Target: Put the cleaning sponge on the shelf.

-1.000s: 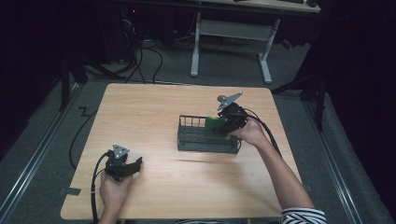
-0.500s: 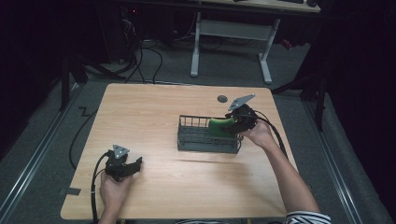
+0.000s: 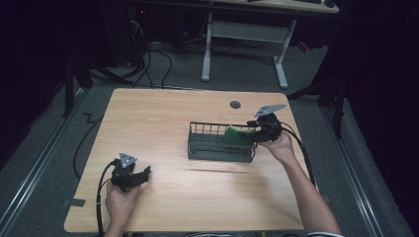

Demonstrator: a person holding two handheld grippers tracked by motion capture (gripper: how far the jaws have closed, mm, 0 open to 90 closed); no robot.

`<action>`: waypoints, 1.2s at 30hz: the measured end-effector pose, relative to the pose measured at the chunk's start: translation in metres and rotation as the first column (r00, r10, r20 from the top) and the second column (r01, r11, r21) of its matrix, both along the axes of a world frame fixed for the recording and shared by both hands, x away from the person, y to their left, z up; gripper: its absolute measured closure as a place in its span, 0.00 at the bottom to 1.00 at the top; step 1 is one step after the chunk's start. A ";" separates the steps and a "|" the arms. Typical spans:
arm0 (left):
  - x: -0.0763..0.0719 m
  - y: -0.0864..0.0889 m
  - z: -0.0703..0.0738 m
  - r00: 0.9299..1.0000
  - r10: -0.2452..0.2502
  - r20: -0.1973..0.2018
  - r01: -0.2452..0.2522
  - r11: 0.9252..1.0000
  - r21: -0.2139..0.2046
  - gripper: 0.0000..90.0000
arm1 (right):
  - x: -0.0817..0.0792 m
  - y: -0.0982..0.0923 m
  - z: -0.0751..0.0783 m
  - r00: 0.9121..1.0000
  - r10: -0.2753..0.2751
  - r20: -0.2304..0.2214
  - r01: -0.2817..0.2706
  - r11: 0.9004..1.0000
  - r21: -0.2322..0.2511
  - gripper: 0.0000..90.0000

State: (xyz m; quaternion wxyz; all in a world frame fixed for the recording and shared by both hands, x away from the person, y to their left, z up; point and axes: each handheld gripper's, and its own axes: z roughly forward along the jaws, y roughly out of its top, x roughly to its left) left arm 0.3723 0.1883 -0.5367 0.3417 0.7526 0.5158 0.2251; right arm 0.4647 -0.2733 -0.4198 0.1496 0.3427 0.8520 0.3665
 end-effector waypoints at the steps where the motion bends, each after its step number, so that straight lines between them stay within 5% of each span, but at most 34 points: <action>1: 0.000 0.000 0.000 1.000 0.000 0.000 0.000 1.000 0.000 0.35 | -0.002 -0.003 0.001 1.000 -0.019 0.006 0.019 1.000 0.013 0.42; 12: 0.000 0.000 0.000 1.000 -0.001 0.000 0.001 1.000 0.000 0.35 | -0.022 -0.023 0.019 0.988 -0.147 0.049 0.144 0.987 0.066 0.40; 20: 0.000 0.000 0.000 1.000 -0.001 -0.001 0.001 1.000 -0.001 0.35 | -0.051 -0.049 0.021 0.958 -0.281 0.052 0.275 0.956 0.105 0.43; 29: 0.000 0.000 0.000 1.000 -0.001 -0.001 0.001 1.000 -0.001 0.35 | -0.073 -0.062 0.024 0.933 -0.356 0.054 0.346 0.928 0.142 0.46; 36: 0.000 0.000 0.000 1.000 -0.002 -0.001 0.002 1.000 -0.001 0.35 | -0.091 -0.066 0.023 0.904 -0.422 0.071 0.408 0.900 0.153 0.49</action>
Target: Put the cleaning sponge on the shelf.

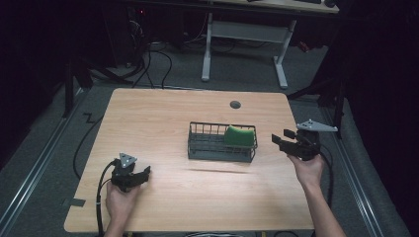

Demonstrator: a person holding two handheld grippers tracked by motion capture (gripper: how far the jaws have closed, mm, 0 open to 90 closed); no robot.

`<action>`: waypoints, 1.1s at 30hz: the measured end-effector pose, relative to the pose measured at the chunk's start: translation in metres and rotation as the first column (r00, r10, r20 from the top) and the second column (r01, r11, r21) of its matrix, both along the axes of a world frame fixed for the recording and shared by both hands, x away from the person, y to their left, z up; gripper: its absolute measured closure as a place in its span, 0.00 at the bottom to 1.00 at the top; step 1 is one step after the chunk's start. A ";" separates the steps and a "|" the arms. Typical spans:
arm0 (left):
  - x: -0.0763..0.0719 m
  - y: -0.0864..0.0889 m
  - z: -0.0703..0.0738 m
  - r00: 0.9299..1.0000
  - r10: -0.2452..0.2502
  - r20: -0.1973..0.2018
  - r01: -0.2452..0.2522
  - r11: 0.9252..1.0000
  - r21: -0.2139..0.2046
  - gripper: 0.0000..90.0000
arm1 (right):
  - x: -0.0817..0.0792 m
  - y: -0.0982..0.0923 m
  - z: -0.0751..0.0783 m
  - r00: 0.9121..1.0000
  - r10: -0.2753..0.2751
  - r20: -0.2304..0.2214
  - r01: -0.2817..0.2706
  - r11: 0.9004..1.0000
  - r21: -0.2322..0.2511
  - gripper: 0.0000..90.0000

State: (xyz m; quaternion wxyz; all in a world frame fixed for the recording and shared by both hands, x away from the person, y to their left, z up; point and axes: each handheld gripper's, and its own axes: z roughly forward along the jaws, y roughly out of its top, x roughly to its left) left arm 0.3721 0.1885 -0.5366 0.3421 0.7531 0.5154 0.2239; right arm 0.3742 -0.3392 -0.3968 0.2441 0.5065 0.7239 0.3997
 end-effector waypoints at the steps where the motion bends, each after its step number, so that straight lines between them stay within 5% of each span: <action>1: 0.000 0.000 0.000 1.000 0.000 0.000 0.000 1.000 -0.001 0.35 | -0.003 -0.002 -0.002 1.000 -0.014 -0.002 0.014 1.000 0.005 0.50; 26: 0.000 0.000 0.000 1.000 0.001 0.001 -0.001 1.000 0.000 0.35 | -0.037 -0.025 -0.073 0.991 -0.115 -0.071 0.120 0.990 0.075 0.50; 33: 0.000 0.000 0.000 1.000 0.000 0.001 0.000 1.000 0.000 0.35 | -0.039 -0.027 -0.088 0.989 -0.125 -0.079 0.130 0.990 0.058 0.50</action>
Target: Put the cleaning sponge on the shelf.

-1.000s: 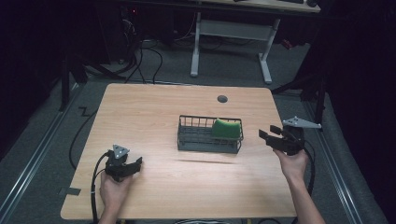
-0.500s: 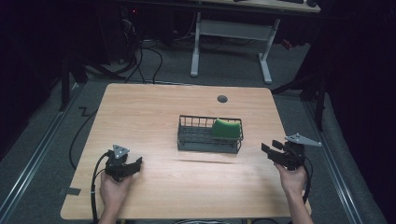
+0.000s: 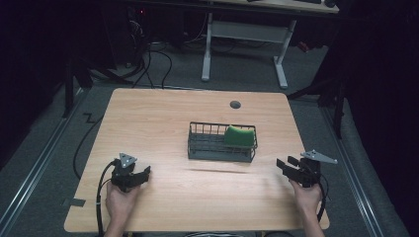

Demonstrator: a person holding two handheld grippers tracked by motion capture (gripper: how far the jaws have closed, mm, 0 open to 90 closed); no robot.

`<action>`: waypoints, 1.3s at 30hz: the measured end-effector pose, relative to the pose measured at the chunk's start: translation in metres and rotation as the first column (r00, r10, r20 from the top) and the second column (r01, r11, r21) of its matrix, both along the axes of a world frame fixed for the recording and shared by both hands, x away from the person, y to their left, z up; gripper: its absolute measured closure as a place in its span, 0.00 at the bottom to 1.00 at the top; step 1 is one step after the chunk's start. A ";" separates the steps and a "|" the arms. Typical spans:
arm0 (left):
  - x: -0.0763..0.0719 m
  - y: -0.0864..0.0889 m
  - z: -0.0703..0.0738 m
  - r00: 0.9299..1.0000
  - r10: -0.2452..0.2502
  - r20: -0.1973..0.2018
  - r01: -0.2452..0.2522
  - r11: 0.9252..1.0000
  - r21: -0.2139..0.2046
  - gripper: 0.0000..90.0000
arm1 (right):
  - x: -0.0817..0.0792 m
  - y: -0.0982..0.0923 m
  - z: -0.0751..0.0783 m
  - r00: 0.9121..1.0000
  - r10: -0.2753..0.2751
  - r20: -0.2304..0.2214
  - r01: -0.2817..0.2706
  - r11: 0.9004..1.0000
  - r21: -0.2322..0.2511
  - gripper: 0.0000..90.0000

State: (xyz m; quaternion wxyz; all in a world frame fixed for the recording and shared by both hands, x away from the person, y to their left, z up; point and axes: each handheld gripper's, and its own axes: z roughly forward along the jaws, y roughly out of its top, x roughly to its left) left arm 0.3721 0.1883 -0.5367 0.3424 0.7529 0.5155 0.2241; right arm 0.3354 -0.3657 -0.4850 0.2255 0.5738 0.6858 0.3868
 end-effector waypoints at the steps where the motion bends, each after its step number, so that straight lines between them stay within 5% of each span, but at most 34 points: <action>1: 0.000 0.000 0.000 1.000 0.001 0.001 -0.001 1.000 0.000 0.35 | 0.000 0.000 -0.002 1.000 -0.004 -0.005 0.004 1.000 -0.001 0.50; 19: 0.000 0.000 0.000 1.000 0.000 0.000 0.000 1.000 0.000 0.35 | -0.001 0.000 -0.038 0.997 -0.048 -0.054 0.044 0.996 -0.073 0.48; 39: 0.000 0.000 0.000 1.000 0.001 0.000 -0.001 1.000 0.000 0.35 | 0.003 0.011 -0.045 0.996 -0.059 -0.063 0.047 0.984 -0.173 0.42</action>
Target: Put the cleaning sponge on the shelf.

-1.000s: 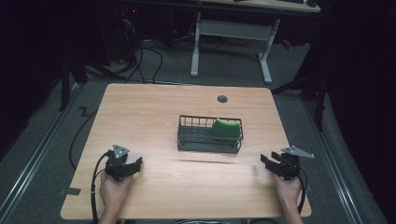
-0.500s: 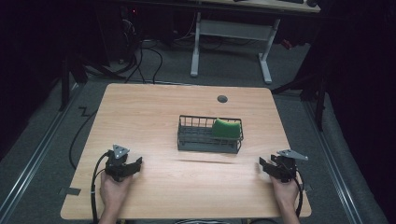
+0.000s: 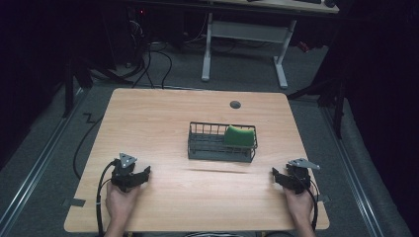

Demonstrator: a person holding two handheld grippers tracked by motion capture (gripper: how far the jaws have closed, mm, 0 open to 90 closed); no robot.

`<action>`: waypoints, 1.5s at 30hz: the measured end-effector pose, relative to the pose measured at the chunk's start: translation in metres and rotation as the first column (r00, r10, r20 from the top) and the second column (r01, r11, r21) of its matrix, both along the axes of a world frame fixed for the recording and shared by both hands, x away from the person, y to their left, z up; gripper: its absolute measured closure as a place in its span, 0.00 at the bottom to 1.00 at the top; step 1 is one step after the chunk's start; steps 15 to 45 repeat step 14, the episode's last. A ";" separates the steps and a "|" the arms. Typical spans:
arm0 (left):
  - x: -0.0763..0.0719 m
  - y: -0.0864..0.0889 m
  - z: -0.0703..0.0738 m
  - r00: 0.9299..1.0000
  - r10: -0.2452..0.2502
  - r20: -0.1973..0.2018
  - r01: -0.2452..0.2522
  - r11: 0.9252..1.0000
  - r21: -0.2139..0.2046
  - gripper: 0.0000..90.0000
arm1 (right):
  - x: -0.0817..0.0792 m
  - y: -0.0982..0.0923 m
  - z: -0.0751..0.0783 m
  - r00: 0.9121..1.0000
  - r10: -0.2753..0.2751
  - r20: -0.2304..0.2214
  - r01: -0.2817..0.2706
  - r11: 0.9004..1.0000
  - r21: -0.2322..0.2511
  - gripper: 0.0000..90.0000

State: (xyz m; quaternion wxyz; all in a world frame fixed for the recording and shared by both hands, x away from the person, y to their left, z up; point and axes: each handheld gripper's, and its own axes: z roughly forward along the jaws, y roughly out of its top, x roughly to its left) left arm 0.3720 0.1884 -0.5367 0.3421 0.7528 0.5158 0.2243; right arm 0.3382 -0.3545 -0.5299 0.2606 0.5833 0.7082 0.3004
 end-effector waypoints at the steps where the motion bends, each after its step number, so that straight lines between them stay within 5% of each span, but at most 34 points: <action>1: 0.000 0.000 0.000 1.000 0.001 0.001 -0.001 1.000 0.001 0.35 | 0.000 0.000 0.000 1.000 -0.006 -0.001 0.006 1.000 0.000 0.42; 45: 0.000 0.000 0.000 1.000 0.001 -0.001 -0.001 1.000 0.001 0.35 | 0.000 0.001 0.000 1.000 -0.011 -0.003 0.011 1.000 -0.001 0.40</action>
